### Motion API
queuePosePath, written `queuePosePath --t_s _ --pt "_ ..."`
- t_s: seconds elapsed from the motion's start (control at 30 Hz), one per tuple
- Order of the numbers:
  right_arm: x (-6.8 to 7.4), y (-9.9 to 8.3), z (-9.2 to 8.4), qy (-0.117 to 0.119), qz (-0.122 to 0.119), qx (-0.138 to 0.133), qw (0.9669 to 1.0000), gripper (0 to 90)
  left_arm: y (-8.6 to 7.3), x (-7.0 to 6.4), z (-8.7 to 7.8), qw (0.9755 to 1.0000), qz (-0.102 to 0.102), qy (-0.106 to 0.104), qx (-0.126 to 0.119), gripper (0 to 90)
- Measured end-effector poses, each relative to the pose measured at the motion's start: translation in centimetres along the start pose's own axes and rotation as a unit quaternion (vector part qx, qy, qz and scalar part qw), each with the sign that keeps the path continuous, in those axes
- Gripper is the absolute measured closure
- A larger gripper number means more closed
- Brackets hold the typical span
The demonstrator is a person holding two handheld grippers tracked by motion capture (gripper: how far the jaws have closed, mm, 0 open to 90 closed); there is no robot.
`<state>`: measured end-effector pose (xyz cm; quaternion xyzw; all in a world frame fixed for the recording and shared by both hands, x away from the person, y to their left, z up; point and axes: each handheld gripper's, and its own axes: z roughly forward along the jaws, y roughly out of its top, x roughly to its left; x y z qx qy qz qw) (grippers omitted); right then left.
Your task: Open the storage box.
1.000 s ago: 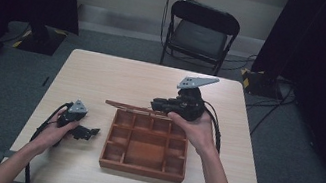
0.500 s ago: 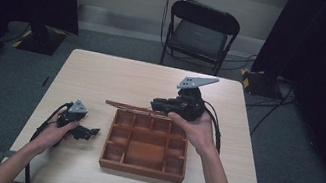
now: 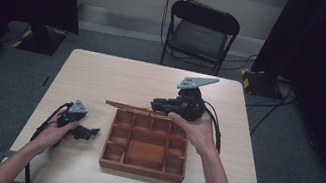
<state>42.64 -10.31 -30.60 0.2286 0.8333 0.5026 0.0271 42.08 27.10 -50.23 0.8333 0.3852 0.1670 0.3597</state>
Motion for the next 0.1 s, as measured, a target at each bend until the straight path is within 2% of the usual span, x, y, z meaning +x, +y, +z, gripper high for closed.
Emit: queuePosePath --t_s 0.1 --pt "-0.02 0.0 -0.01 0.001 0.001 0.0 1.0 79.7 0.0 0.0 0.0 1.0 0.0 0.0 0.0 7.6"
